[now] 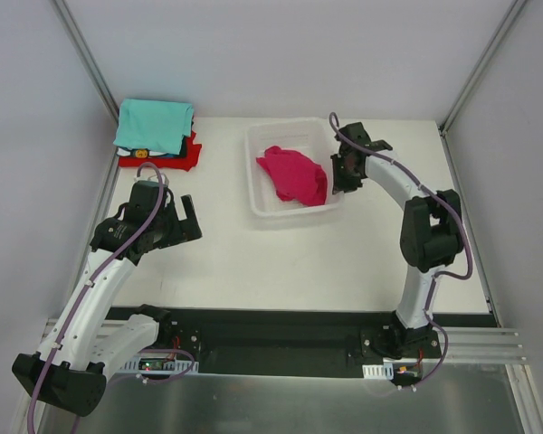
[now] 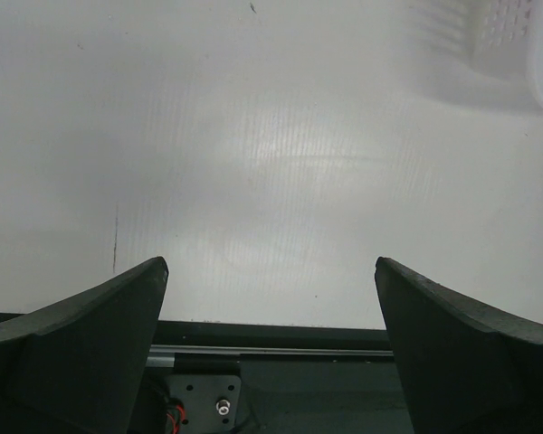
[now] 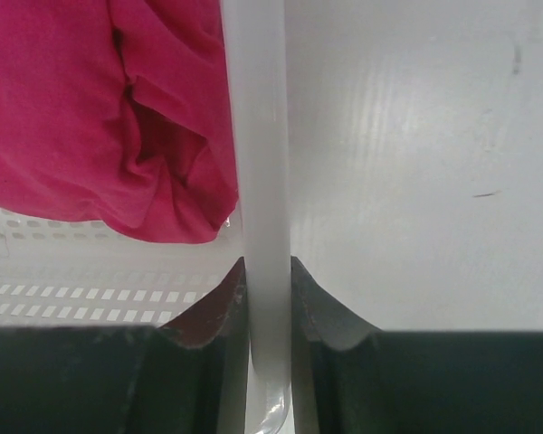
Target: Fold and stack the t-shirts
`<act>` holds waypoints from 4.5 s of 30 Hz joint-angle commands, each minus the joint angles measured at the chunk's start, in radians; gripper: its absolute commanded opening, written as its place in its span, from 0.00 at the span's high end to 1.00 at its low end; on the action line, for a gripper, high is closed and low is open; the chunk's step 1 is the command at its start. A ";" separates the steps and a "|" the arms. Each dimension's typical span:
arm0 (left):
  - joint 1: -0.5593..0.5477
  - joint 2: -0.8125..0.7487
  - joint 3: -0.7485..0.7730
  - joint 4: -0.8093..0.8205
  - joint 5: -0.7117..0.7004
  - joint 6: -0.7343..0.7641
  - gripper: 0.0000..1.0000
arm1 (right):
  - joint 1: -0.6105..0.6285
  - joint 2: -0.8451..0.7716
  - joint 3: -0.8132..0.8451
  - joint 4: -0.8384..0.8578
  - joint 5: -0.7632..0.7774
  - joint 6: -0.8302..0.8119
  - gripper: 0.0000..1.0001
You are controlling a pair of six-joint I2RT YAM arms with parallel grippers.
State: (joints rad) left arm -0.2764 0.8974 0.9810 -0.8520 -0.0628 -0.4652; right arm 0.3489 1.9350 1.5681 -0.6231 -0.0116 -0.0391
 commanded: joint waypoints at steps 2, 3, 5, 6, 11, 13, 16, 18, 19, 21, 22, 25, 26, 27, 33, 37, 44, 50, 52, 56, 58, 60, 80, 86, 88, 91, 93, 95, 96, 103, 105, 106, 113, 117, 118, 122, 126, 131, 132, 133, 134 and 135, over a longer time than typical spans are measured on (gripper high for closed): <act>-0.009 -0.018 0.025 -0.019 0.006 -0.009 0.01 | -0.094 -0.048 0.044 -0.121 0.133 0.027 0.87; -0.009 -0.025 0.022 -0.019 0.006 -0.007 0.01 | -0.123 -0.053 0.043 -0.128 0.134 0.030 0.87; -0.009 -0.029 0.021 -0.019 0.006 -0.006 0.01 | -0.151 -0.054 0.037 -0.135 0.144 0.031 0.87; -0.010 -0.032 0.021 -0.019 0.008 -0.004 0.01 | -0.172 -0.056 0.038 -0.142 0.150 0.034 0.88; -0.010 -0.035 0.022 -0.021 0.011 -0.003 0.01 | -0.251 -0.054 0.032 -0.170 0.163 0.076 0.89; -0.010 -0.038 0.025 -0.021 0.012 -0.003 0.01 | -0.290 -0.062 0.026 -0.175 0.160 0.084 0.89; -0.010 -0.035 0.027 -0.021 0.014 -0.003 0.01 | -0.335 -0.062 0.027 -0.190 0.185 0.099 0.89; -0.010 -0.035 0.028 -0.022 0.018 -0.003 0.01 | -0.369 -0.062 0.035 -0.207 0.200 0.119 0.89; -0.010 -0.034 0.028 -0.022 0.020 -0.003 0.01 | -0.381 -0.062 0.033 -0.210 0.203 0.131 0.89; -0.010 -0.040 0.027 -0.024 0.021 -0.001 0.01 | -0.412 -0.064 0.036 -0.216 0.206 0.143 0.89; -0.010 -0.041 0.027 -0.025 0.020 -0.001 0.01 | -0.421 -0.058 0.043 -0.221 0.216 0.157 0.89; -0.010 -0.051 0.025 -0.030 0.020 0.000 0.01 | -0.458 -0.048 0.059 -0.240 0.217 0.174 0.89; -0.010 -0.052 0.027 -0.030 0.021 0.000 0.01 | -0.464 -0.047 0.061 -0.237 0.213 0.179 0.90; -0.010 -0.051 0.025 -0.033 0.021 0.000 0.01 | -0.473 -0.044 0.064 -0.234 0.207 0.180 0.90; -0.009 -0.055 0.031 -0.042 0.029 0.000 0.01 | -0.491 0.004 0.165 -0.277 0.173 0.185 0.74; -0.009 -0.057 0.030 -0.047 0.026 0.005 0.01 | -0.490 -0.045 0.152 -0.250 0.157 0.199 0.36; -0.010 -0.046 0.031 -0.044 0.047 -0.004 0.01 | -0.466 -0.143 0.146 -0.233 0.055 0.188 0.05; -0.010 -0.037 0.024 -0.038 0.050 -0.012 0.01 | -0.198 -0.257 0.213 -0.248 -0.013 0.082 0.05; -0.010 -0.037 0.021 -0.035 0.052 -0.015 0.01 | -0.128 -0.266 0.243 -0.247 -0.068 0.051 0.04; -0.010 -0.043 0.004 -0.027 0.052 -0.018 0.01 | -0.019 -0.239 0.250 -0.218 -0.181 0.060 0.02; -0.010 -0.043 0.004 -0.025 0.055 -0.018 0.01 | -0.008 -0.191 0.237 -0.192 -0.243 0.082 0.02; -0.010 -0.046 0.005 -0.025 0.060 -0.020 0.01 | 0.021 -0.121 0.242 -0.190 -0.255 0.079 0.02; -0.010 -0.046 0.013 -0.024 0.061 -0.021 0.01 | 0.096 0.275 0.618 -0.233 -0.280 -0.042 0.00; -0.010 -0.055 0.016 -0.024 0.061 -0.015 0.01 | 0.094 0.314 0.621 -0.205 -0.237 -0.061 0.00; -0.010 -0.058 0.018 -0.025 0.061 -0.016 0.01 | 0.093 0.346 0.668 -0.217 -0.206 -0.068 0.00; -0.010 -0.064 0.015 -0.024 0.061 -0.016 0.01 | 0.091 0.349 0.669 -0.184 -0.165 -0.093 0.00; -0.010 -0.064 0.012 -0.025 0.060 -0.013 0.01 | 0.091 0.357 0.688 -0.179 -0.119 -0.108 0.00; -0.010 -0.061 0.010 -0.024 0.060 -0.013 0.01 | 0.088 0.367 0.707 -0.181 -0.088 -0.127 0.00; -0.010 -0.063 0.007 -0.024 0.061 -0.013 0.01 | 0.087 0.371 0.708 -0.178 -0.076 -0.131 0.00; -0.010 -0.046 0.019 -0.022 0.061 -0.018 0.01 | 0.081 0.349 0.661 -0.181 0.051 -0.156 0.00; -0.010 -0.041 0.024 -0.022 0.081 -0.018 0.01 | 0.073 0.332 0.632 -0.176 0.082 -0.142 0.00; -0.010 -0.041 0.024 -0.024 0.084 -0.018 0.01 | 0.064 0.328 0.613 -0.170 0.078 -0.136 0.00; -0.010 -0.051 0.022 -0.024 0.086 -0.018 0.01 | 0.024 0.269 0.468 -0.148 0.122 -0.047 0.01; -0.010 -0.051 0.025 -0.024 0.087 -0.016 0.01 | 0.007 0.228 0.400 -0.165 0.166 -0.001 0.00; -0.010 -0.051 0.025 -0.024 0.090 -0.019 0.01 | 0.001 0.219 0.391 -0.171 0.179 0.013 0.00; -0.010 -0.048 0.027 -0.022 0.095 -0.020 0.01 | -0.021 0.164 0.333 -0.185 0.249 0.036 0.00; -0.010 -0.052 0.027 -0.019 0.097 -0.021 0.01 | -0.051 0.121 0.290 -0.202 0.295 0.079 0.00; -0.010 -0.061 0.024 -0.019 0.097 -0.020 0.01 | -0.111 0.082 0.231 -0.216 0.346 0.119 0.00; -0.010 -0.063 0.024 -0.021 0.098 -0.020 0.01 | -0.131 0.078 0.227 -0.219 0.340 0.129 0.00; -0.010 -0.064 0.024 -0.021 0.100 -0.020 0.01 | -0.139 0.076 0.224 -0.224 0.338 0.133 0.01; -0.010 -0.066 0.024 -0.021 0.101 -0.020 0.01 | -0.148 0.076 0.218 -0.233 0.338 0.139 0.00; -0.010 -0.066 0.024 -0.019 0.101 -0.021 0.01 | -0.160 0.076 0.214 -0.234 0.347 0.142 0.00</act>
State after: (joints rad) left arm -0.2764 0.8486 0.9810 -0.8726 0.0238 -0.4725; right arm 0.2333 2.0640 1.8008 -0.8085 0.2771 0.0547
